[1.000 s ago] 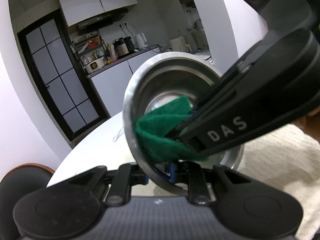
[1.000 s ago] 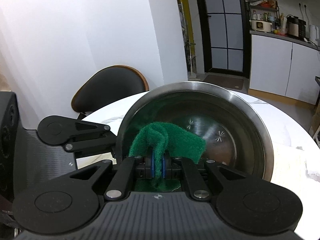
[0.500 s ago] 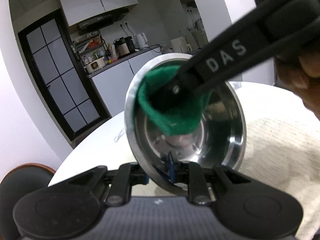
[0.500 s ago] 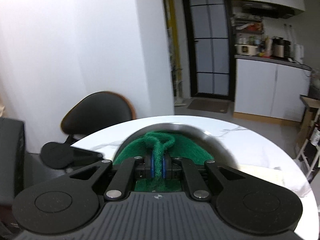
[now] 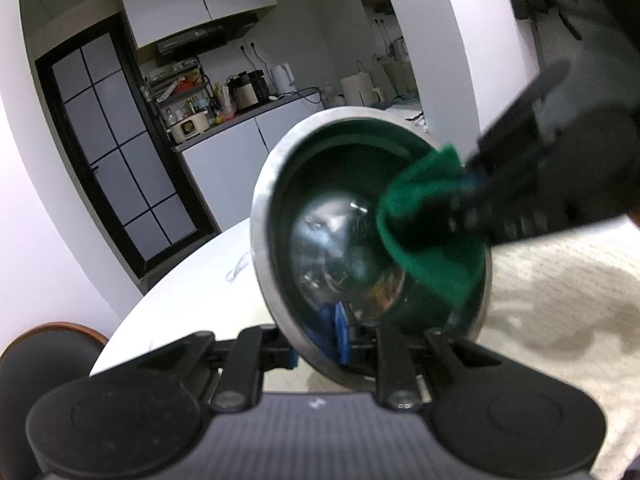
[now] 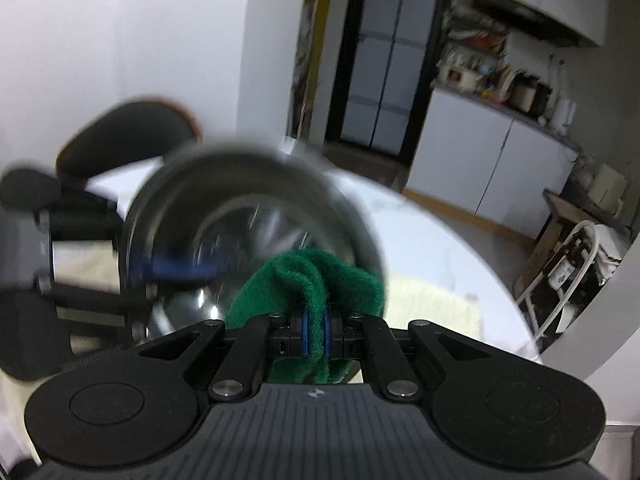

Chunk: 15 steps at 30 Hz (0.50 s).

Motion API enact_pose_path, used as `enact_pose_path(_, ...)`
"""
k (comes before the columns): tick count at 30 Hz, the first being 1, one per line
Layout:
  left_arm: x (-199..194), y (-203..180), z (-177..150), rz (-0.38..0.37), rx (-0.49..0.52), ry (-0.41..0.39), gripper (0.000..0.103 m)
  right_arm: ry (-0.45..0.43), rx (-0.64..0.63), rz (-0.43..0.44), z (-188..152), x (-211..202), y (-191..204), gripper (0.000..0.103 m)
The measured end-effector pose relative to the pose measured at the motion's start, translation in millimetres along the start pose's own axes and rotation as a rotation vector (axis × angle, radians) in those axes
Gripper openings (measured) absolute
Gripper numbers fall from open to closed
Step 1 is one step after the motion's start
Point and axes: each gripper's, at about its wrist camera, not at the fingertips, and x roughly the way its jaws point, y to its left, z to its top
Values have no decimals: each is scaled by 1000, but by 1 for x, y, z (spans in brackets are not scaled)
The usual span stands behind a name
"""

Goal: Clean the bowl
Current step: 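Keep the bowl held by the left gripper while the right gripper wipes the pad around the inside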

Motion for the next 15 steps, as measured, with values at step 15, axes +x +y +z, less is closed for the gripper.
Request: enact_pose_path(15,-11,16,-4,-20,-83,-20,16,40,14,214,10,19,24,8)
